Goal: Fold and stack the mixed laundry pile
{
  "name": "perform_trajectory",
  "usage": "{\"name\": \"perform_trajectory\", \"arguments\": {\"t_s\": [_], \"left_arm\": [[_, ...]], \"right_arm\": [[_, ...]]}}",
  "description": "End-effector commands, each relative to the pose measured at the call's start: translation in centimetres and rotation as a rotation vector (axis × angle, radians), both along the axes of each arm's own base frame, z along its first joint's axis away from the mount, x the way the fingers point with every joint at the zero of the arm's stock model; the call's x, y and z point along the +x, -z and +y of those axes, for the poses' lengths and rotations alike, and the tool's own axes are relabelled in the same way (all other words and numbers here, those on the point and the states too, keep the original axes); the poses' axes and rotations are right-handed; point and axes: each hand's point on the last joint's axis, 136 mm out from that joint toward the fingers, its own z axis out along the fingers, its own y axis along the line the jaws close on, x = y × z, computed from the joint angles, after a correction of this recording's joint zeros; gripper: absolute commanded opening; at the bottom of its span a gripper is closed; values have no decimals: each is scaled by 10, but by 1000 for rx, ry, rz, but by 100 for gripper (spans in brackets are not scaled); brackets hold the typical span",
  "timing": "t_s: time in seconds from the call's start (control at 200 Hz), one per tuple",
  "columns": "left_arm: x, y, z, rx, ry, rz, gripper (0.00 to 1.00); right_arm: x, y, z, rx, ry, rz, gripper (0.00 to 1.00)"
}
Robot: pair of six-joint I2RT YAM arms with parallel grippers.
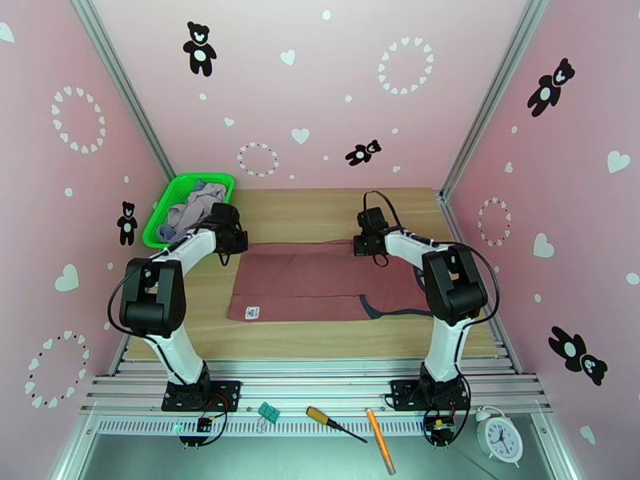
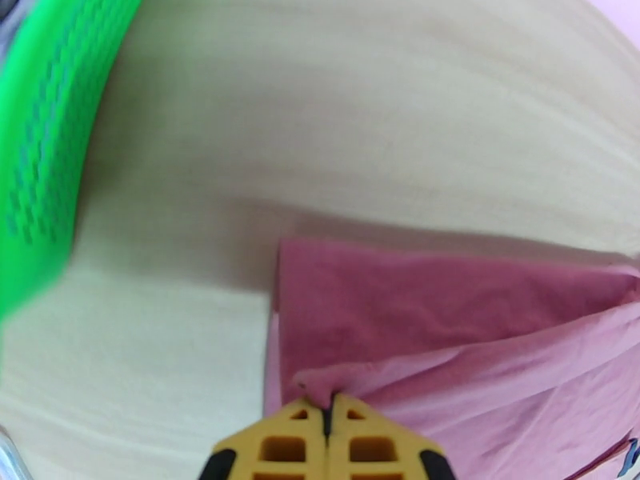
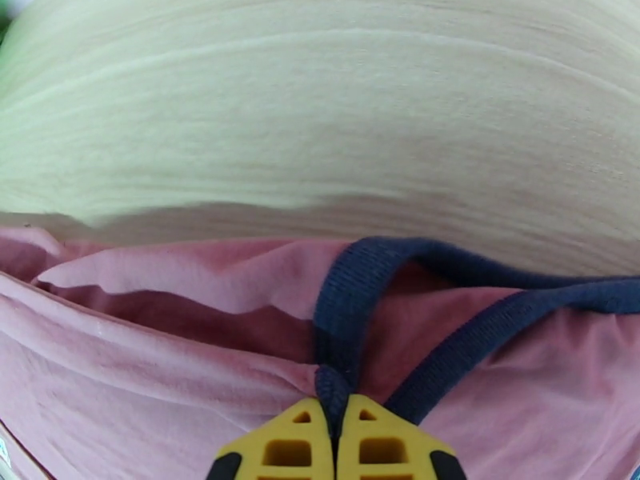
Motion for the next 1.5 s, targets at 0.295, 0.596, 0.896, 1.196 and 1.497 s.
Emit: {"name": "perform_trajectory", "arguments": {"t_s": [0.295, 0.596, 0.896, 1.196, 1.497], "left_arm": [[-37, -22, 0, 117, -99, -35, 38], [-9, -50, -17, 57, -61, -59, 0], [19, 13, -28, 47, -36, 41, 0], [2, 34, -8, 138, -96, 106, 0], [-20, 32, 11, 211, -153, 117, 0]], "right_arm": [[-31, -28, -6, -50, 6, -17, 51], [-5, -53, 12, -2, 5, -12, 27], [20, -14, 33, 35, -1, 79, 0], [-17, 11, 32, 30, -14, 131, 0], [-74, 37, 0, -22, 69, 178, 0]]}}
